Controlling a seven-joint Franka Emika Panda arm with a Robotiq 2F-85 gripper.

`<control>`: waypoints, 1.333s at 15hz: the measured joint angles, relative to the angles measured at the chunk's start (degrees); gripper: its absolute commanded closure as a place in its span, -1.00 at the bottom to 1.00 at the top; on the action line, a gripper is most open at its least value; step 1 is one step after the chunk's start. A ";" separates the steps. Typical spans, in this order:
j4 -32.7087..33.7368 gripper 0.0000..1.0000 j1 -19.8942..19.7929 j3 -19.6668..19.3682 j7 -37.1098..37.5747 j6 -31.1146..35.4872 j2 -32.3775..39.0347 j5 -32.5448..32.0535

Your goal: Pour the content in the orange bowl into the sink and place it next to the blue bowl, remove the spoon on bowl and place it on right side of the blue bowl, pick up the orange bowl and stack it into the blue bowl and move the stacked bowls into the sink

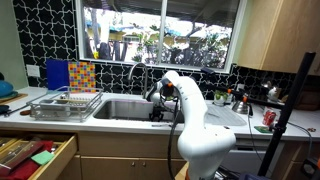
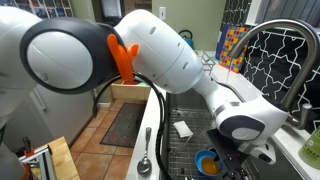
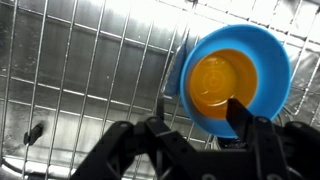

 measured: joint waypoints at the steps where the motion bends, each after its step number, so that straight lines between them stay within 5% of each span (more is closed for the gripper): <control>1: 0.00 -1.00 0.06 -0.05 0.92 -1.03 -1.31 0.00; 10: -2.99 -1.00 5.93 -3.46 15.66 -13.52 -19.61 -3.30; 20: -10.61 -1.00 10.33 -5.20 21.58 -14.37 -32.90 -10.31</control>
